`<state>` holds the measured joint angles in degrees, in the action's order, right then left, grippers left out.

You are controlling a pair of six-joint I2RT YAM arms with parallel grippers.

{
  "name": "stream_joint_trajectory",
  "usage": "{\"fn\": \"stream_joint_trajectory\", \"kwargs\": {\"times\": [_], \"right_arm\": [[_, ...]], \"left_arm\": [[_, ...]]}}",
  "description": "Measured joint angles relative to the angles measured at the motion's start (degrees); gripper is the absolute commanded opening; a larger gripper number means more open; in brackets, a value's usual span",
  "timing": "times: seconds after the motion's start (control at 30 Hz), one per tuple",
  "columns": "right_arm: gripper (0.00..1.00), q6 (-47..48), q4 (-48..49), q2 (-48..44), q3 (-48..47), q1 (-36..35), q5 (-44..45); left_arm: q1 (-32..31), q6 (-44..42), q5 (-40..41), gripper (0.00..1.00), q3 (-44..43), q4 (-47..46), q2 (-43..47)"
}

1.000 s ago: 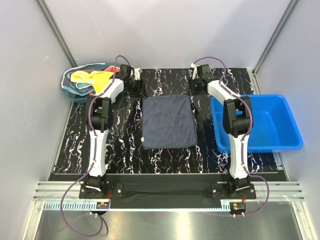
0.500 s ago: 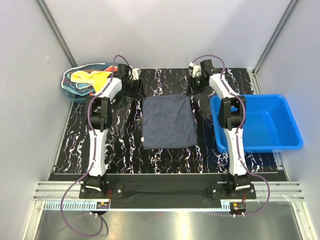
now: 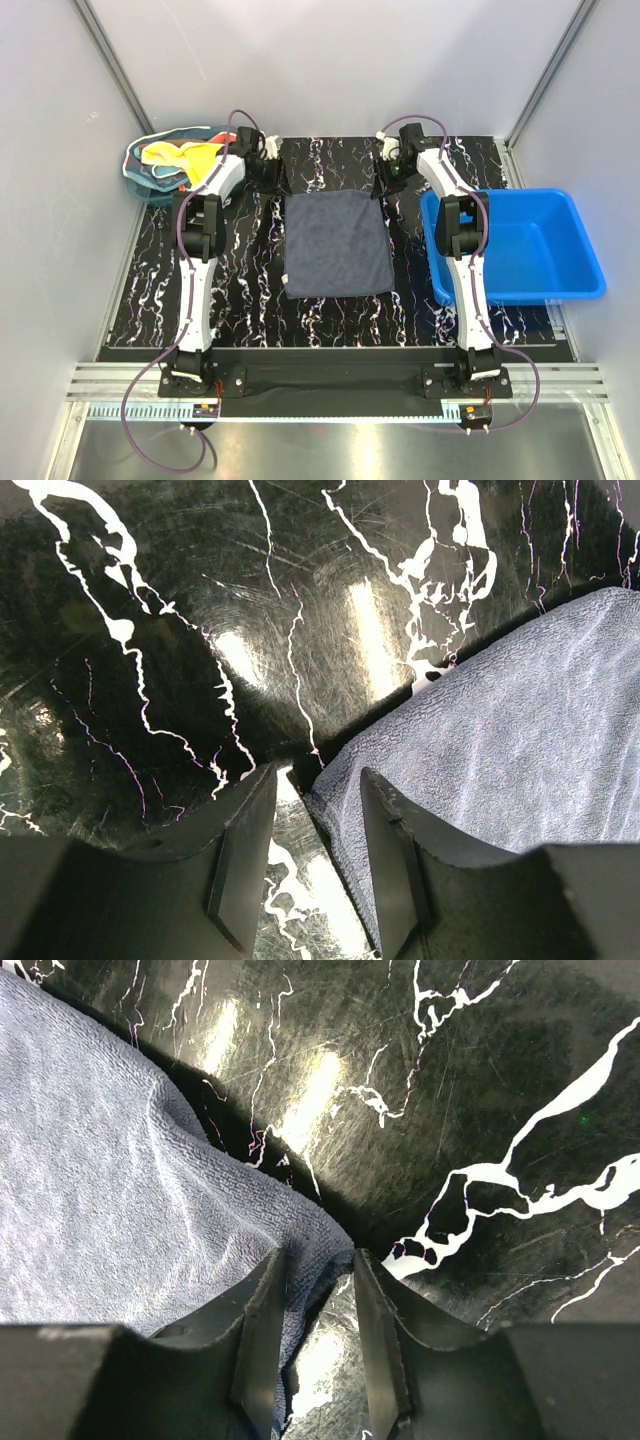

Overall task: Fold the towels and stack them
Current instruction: Fold the towel

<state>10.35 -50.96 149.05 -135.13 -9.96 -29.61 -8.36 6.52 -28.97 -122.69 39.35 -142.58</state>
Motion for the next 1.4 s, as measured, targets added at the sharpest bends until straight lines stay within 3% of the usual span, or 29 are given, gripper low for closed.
{"fn": "stream_joint_trajectory", "kwargs": {"times": [0.27,0.37,0.43,0.53,0.87,1.2,1.4], "right_arm": [[0.32,0.39,-0.44,0.17,-0.2,0.0,0.2],[0.24,0.55,-0.72,0.17,-0.2,0.0,0.48],[0.1,0.66,-0.83,0.17,-0.2,0.0,0.63],[0.0,0.68,-0.79,0.17,-0.2,0.0,1.22],[0.0,-2.93,3.54,-4.94,-3.13,-0.07,10.58],[0.0,-5.22,21.99,-33.92,7.98,-0.39,13.86],[0.0,-4.92,28.76,-47.39,25.0,-1.77,12.87]], "left_arm": [[-0.52,-0.04,0.11,0.36,-0.35,0.66,-0.22],[-0.63,0.07,0.13,0.2,-0.59,1.11,-0.48],[-0.81,0.15,0.11,0.01,-0.96,1.38,-0.9],[-0.92,-0.11,-0.07,0.0,-1.2,1.62,-1.07],[-1.03,2.01,2.97,0.0,-5.2,0.92,2.34],[-1.07,0.94,6.97,0.0,-0.24,-8.83,29.77],[-1.14,0.09,6.36,0.0,11.08,-13.14,42.07]]}}
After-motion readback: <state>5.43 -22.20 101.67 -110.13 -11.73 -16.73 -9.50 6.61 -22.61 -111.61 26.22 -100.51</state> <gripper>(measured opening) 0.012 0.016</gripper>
